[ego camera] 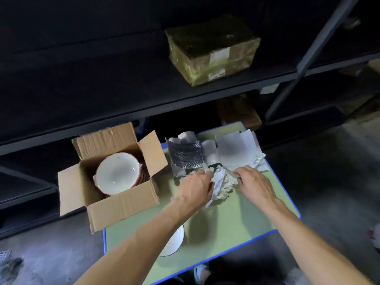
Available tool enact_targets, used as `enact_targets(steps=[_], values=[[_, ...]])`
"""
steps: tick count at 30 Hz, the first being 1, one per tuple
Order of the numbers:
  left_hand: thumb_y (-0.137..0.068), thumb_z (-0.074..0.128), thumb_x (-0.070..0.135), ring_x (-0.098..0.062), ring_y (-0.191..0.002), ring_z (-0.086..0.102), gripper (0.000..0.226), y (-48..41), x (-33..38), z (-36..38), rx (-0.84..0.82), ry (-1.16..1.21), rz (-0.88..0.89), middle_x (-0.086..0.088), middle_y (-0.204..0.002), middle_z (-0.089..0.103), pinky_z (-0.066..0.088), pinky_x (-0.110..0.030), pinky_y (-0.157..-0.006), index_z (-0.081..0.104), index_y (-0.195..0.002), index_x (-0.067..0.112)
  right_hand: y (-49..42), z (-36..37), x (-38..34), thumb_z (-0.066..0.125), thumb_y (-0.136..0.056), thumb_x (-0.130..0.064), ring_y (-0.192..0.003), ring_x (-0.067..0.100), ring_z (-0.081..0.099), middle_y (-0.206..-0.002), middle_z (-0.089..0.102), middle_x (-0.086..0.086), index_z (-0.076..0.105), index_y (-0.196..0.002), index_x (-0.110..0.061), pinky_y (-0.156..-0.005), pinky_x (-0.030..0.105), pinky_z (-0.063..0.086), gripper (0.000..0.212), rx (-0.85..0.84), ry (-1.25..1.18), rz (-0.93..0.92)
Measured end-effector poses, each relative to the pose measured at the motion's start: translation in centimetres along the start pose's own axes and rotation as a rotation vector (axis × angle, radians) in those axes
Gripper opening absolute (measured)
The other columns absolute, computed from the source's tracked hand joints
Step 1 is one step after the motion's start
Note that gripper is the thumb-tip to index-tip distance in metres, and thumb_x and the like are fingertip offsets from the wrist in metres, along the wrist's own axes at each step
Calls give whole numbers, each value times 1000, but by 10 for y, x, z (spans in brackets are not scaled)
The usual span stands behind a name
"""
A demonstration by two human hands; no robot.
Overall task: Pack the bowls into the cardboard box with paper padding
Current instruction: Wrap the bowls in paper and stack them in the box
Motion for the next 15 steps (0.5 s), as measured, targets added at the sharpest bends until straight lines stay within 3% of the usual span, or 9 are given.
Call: enact_targets(steps=[7,11,15], values=[[-98,49,27,-28,-102,60,30,-77,21,12,-53,-97,15,-7,-113,55,53,-41,-79,55,-124,15,-33,-6,63,50,-96,-13,-125,28,52,-132,58,8,55,-135,-14,-97,38,45,40,27,-72,141],[-100,45,28,-29,-115,49,36,-104,27,28,-103,-114,31,-9,-125,53,52,-43,-91,53,-132,14,-59,-5,90,49,-96,-10,-118,33,52,-124,56,12,58,-128,-12,-91,39,46,34,-2,-72,200],[-100,45,28,-29,-115,48,35,-115,27,40,-138,-99,10,-9,-127,53,53,-46,-89,55,-131,15,-80,1,94,46,-99,-18,-113,33,54,-121,56,13,58,-132,-22,-90,40,48,35,-55,-158,214]])
Point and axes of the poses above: each hand's wrist, its own y-axis away from the middle knuckle, its own z-axis out of the palm, x = y × z, the point moved 7 cm from there along -y, towards the middle knuckle
